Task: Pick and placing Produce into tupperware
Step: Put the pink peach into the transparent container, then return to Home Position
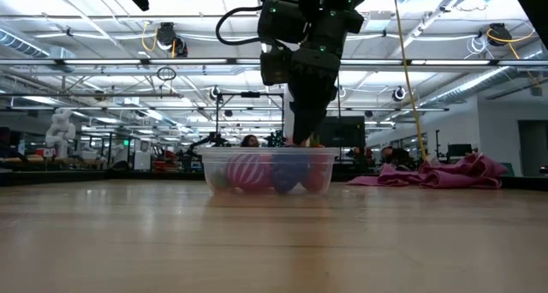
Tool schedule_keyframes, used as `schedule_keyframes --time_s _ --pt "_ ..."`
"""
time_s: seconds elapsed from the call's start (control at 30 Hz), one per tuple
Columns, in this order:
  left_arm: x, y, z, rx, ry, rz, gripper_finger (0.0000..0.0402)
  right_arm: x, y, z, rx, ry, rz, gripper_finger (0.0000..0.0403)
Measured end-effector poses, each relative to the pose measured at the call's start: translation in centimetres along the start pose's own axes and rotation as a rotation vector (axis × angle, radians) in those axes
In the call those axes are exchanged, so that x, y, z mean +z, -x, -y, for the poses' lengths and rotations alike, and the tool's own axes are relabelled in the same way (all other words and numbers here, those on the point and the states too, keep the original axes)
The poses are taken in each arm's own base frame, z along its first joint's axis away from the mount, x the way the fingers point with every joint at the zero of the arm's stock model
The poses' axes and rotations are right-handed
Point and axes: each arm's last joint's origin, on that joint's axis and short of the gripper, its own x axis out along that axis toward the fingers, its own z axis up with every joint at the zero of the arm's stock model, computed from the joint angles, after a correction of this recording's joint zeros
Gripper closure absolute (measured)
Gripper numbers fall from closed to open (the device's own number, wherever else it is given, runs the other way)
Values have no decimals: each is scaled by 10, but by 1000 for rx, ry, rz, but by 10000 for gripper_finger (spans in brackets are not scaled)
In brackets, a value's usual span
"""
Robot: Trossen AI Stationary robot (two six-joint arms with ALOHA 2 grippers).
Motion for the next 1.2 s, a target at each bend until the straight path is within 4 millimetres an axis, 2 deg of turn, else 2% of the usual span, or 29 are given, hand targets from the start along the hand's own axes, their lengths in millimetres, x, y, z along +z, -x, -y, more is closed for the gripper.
schedule_keyframes --time_s 0.2,0.43,0.53,0.7,0.87,1.07,1.2 --pt "0 0 0 0 1 0 128 0 0 0 0 1 5 204" --pt "0 0 0 0 -41 1 128 2 4 -1 1 10 28 202" --pt "0 0 0 8 -72 9 128 6 15 -3 2 18 66 203" --pt "-3 11 -12 31 -24 75 128 11 54 -15 10 52 195 203" --pt "-16 38 -36 -40 88 181 128 5 110 -34 28 104 383 204" --pt "-41 72 -61 -213 167 353 128 -16 182 -60 75 164 622 204" --pt "-58 86 -76 -298 171 442 128 -36 218 -74 110 204 722 204"
